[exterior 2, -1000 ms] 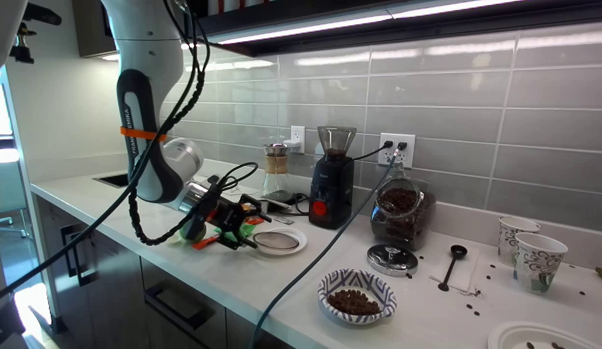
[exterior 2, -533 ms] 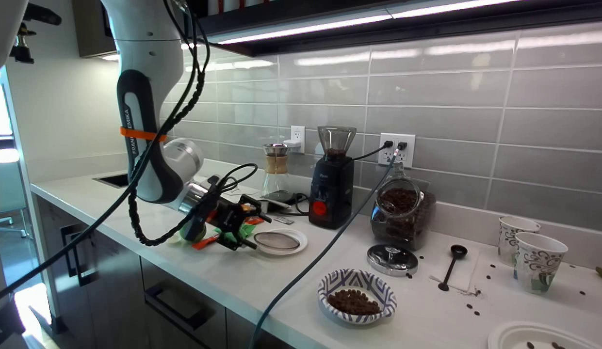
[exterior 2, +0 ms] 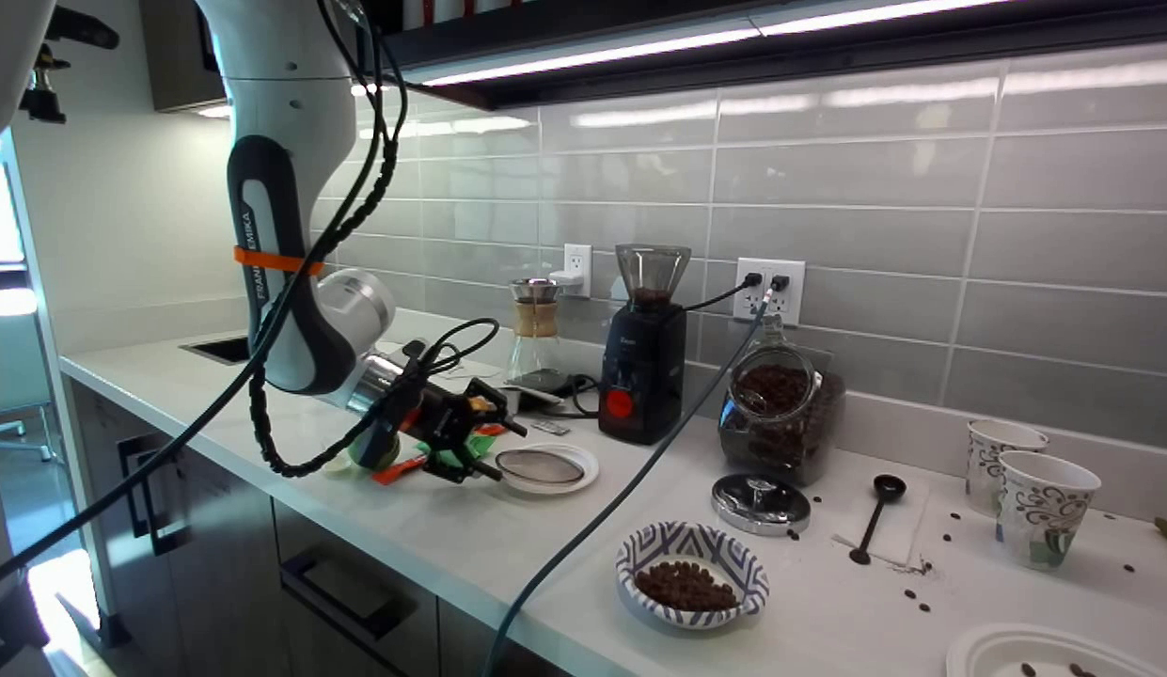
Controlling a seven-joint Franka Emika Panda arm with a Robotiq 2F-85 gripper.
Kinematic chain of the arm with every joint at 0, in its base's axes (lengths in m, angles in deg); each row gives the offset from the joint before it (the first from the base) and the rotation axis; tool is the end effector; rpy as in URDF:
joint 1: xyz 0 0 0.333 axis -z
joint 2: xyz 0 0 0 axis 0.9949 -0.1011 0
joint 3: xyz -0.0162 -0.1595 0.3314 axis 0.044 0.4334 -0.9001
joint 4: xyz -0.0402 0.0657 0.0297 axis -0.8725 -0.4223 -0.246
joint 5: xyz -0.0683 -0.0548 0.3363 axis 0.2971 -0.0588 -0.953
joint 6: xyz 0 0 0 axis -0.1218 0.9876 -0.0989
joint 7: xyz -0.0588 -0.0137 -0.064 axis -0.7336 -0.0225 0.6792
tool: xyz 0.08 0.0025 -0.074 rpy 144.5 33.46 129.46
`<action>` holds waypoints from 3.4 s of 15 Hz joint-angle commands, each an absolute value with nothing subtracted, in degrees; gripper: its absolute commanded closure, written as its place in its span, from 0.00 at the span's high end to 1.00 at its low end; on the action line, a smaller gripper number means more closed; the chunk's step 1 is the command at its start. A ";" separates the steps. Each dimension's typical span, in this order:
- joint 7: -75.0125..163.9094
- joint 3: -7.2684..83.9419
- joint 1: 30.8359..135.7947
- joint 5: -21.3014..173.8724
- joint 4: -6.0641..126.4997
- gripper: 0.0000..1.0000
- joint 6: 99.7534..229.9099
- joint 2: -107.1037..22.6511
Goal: Pick up the clear lid on the white plate and put it on the black machine
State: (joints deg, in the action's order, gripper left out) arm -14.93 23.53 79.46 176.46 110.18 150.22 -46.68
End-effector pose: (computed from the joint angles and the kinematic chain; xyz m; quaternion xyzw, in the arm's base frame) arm 0.4296 0.0707 0.2256 0.7984 0.3171 0.1373 0.4932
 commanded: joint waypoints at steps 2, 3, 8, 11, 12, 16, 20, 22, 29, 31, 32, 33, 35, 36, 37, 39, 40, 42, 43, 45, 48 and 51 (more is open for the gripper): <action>-16.55 23.88 80.02 177.98 109.93 0.71 151.95 -47.11; -16.69 23.88 80.01 178.02 109.91 0.71 151.94 -47.19; -17.47 23.95 80.10 178.07 109.91 0.62 152.01 -46.96; -17.89 23.98 80.16 178.15 109.57 0.54 152.11 -47.66; -18.24 23.97 80.22 178.19 109.45 0.50 152.28 -47.95; -20.76 23.87 80.15 178.20 108.93 0.17 152.05 -49.67; -23.28 23.84 80.08 178.47 108.28 0.05 151.51 -50.10; -24.47 23.77 79.86 178.68 108.05 0.04 150.99 -49.84; -28.18 22.89 77.69 177.43 109.23 0.03 144.41 -47.23; -28.59 22.52 77.24 177.22 109.43 0.02 142.81 -46.82; -28.81 22.31 76.98 177.15 109.55 0.03 141.92 -46.52; -28.96 22.09 76.63 177.02 109.80 0.02 140.96 -46.09; -29.25 21.64 75.92 176.95 110.38 0.02 139.04 -45.20; -29.30 21.40 75.70 176.83 110.57 0.02 138.27 -44.84; -29.44 21.26 75.48 176.79 110.60 0.03 137.63 -44.78; -29.68 21.02 75.12 176.71 110.63 0.03 136.62 -44.84; -29.82 20.88 75.02 176.71 110.73 0.03 136.35 -44.71; -30.00 20.57 74.52 176.76 111.33 0.03 135.24 -43.90; -29.78 20.27 74.08 176.63 111.96 0.03 134.16 -43.07; -29.35 19.42 73.02 176.45 113.69 0.03 131.56 -40.91; -28.61 17.79 71.41 176.05 117.27 0.03 126.92 -35.52; -28.18 16.83 70.27 175.86 120.19 0.03 122.57 -29.78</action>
State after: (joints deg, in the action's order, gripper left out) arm -28.62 17.58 71.54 176.74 115.41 125.38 -37.24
